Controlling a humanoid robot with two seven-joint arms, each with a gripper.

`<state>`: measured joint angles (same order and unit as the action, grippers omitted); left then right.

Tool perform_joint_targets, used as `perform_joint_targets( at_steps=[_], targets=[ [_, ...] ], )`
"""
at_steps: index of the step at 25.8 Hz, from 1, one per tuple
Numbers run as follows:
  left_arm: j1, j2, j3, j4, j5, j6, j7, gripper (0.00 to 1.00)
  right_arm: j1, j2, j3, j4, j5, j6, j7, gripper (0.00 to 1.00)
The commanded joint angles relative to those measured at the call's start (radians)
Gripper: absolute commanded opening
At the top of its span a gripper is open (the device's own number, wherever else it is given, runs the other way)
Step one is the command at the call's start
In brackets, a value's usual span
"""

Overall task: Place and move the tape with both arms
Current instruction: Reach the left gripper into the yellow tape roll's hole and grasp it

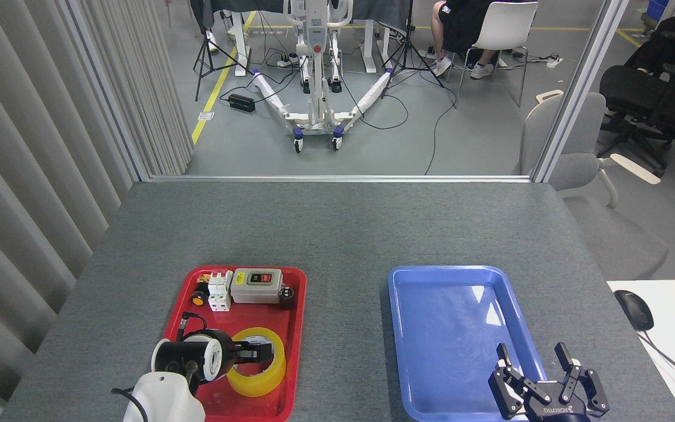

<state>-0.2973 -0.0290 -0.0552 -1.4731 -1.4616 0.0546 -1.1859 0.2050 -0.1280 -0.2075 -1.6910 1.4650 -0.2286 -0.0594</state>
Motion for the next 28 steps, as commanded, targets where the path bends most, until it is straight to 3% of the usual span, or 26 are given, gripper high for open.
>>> perform_joint_targets(
  at_steps=[1, 12, 16, 18, 20, 23, 28],
  targets=[
    [-0.042, 0.004, 0.000, 0.082, -0.005, 0.002, -0.028, 1.00, 0.001, -0.002, -0.001, 0.001, 0.000, 0.002, 0.003, 1.00],
    [-0.088, 0.011, -0.002, 0.247, -0.010, 0.008, -0.003, 1.00, 0.001, -0.002, 0.000, 0.001, 0.000, 0.002, 0.003, 1.00],
    [-0.088, 0.014, -0.012, 0.251, -0.011, 0.007, 0.040, 0.98, 0.001, -0.001, 0.000, 0.001, 0.002, 0.002, 0.003, 1.00],
    [-0.088, 0.018, -0.014, 0.249, -0.011, 0.007, 0.043, 0.90, 0.001, -0.002, 0.000, 0.001, 0.003, 0.002, 0.003, 1.00],
    [-0.086, 0.020, -0.014, 0.249, -0.011, 0.007, 0.043, 0.68, -0.001, -0.002, 0.000, 0.001, 0.003, 0.002, 0.003, 1.00],
    [-0.086, 0.027, -0.015, 0.249, -0.011, 0.007, 0.043, 0.42, -0.004, -0.002, 0.000, 0.001, 0.005, 0.002, 0.003, 1.00],
    [-0.086, 0.037, -0.015, 0.249, -0.010, -0.006, 0.035, 0.19, -0.006, 0.001, 0.003, 0.001, 0.005, 0.000, 0.003, 1.00]
  ],
)
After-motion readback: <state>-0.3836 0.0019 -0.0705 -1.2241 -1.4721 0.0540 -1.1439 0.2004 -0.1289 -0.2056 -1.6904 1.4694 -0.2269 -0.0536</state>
